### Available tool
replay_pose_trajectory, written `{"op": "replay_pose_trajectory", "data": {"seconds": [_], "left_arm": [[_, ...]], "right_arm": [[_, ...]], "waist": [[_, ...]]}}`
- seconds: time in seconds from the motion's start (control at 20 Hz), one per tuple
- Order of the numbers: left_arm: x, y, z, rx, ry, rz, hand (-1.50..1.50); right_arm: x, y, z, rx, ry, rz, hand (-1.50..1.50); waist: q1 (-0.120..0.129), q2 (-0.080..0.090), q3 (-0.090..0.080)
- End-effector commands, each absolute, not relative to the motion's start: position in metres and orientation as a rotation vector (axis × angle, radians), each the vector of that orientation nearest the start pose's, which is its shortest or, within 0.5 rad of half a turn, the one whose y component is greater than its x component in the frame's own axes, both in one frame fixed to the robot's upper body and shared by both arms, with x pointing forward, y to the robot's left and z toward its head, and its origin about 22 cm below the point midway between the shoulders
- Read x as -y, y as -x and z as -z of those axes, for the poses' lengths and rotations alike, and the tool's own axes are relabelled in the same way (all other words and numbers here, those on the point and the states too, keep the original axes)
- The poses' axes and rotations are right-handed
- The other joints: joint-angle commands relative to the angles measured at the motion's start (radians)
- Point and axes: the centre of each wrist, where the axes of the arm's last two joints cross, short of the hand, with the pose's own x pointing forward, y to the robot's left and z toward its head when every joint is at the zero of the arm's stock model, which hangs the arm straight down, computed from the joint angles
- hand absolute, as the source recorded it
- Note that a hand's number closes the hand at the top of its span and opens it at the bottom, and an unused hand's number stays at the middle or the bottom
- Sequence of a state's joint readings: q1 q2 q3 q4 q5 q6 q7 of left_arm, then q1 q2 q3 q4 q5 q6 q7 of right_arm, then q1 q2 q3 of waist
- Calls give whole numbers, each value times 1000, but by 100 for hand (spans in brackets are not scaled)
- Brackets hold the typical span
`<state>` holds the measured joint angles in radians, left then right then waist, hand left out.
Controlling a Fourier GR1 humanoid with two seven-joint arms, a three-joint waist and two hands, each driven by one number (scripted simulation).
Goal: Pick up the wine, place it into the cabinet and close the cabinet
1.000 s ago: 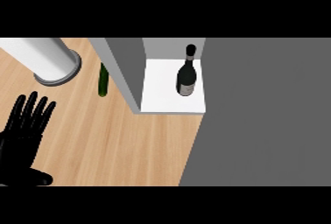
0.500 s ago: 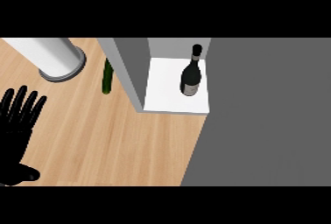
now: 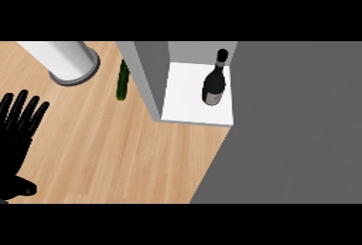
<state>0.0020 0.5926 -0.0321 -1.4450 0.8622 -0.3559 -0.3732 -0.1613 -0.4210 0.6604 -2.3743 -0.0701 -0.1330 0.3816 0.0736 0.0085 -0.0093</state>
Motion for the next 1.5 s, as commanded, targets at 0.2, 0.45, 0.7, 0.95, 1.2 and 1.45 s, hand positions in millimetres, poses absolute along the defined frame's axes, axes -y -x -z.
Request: {"op": "replay_pose_trajectory", "data": {"seconds": [0.2, 0.45, 0.7, 0.95, 1.2, 1.45], "left_arm": [[-373, -234, -28, 1835, 443, -113, -150], [-386, -236, -17, 1839, 433, -120, -150], [-401, -233, -36, 1855, 387, -135, -150], [-404, -232, -27, 1851, 395, -130, -150], [-404, -217, -24, 1851, 395, -114, -150], [-390, -244, -30, 1867, 400, -138, -150]], "right_arm": [[44, -188, -212, 1820, -581, -673, 150], [12, -232, -234, 1779, -548, -622, 150], [21, -280, -251, 1767, -583, -548, 150], [5, -298, -227, 1714, -585, -509, 150], [31, -332, -193, 1677, -522, -462, 150], [39, -352, -193, 1697, -468, -458, 150]], "waist": [[-11, -6, 4], [-35, -3, 7], [-50, -4, 9], [-57, -6, 9], [-56, -7, 10], [-64, -6, 9]]}}
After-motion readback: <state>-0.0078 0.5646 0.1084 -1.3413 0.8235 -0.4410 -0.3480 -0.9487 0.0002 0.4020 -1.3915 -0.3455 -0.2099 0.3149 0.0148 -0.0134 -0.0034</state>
